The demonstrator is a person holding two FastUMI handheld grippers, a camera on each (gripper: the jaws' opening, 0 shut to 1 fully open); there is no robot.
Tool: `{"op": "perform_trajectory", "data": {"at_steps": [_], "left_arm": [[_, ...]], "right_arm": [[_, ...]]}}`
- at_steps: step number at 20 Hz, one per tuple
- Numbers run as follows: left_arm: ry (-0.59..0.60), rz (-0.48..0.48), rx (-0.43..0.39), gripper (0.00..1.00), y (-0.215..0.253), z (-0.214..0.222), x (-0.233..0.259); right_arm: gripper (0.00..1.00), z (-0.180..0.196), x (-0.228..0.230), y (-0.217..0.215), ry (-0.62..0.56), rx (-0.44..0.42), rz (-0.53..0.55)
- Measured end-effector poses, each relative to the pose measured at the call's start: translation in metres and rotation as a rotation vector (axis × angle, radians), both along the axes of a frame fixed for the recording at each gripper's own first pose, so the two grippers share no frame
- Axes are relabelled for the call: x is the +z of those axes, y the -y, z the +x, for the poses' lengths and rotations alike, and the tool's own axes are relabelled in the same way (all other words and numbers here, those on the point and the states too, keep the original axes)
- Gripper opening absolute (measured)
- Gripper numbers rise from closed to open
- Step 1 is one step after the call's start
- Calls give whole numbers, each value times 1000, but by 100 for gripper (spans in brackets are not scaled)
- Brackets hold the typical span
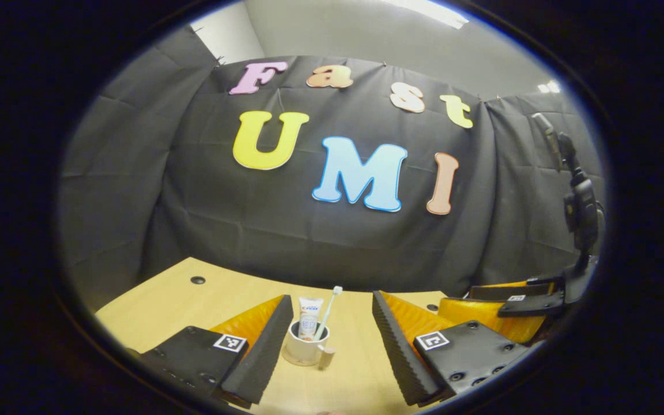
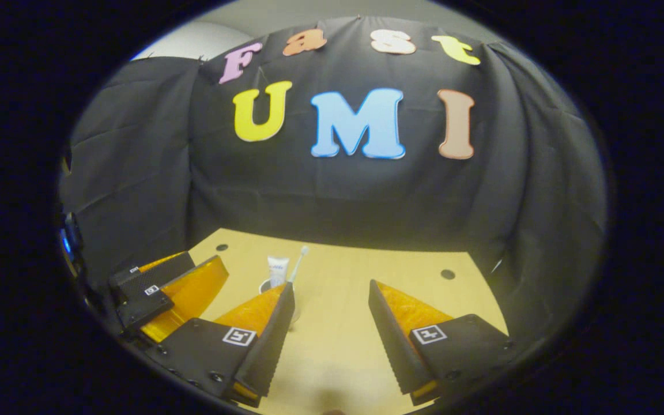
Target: Put the toothbrush and toothpaste on the desktop into the cup, then pick up the cup and place it on the coaster on the desktop.
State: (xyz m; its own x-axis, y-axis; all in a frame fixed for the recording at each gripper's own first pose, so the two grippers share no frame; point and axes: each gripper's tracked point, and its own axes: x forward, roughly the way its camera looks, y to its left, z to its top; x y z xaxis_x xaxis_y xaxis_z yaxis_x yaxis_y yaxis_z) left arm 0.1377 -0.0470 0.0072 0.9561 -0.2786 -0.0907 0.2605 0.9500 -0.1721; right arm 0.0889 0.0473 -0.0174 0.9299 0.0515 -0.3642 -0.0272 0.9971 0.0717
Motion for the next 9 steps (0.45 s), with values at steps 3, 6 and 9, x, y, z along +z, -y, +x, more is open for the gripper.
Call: {"op": "perform_trajectory", "data": {"at_steps": [3, 6, 9], "left_arm": [[30, -3, 8, 91, 10, -16, 11], [54, -11, -11, 91, 22, -32, 20], [82, -3, 6, 91, 22, -43, 26]], "right_arm": [[83, -24, 25, 29, 142, -73, -51], [83, -43, 39, 50, 237, -119, -98], [83, -51, 50, 64, 298, -158, -84]]}}
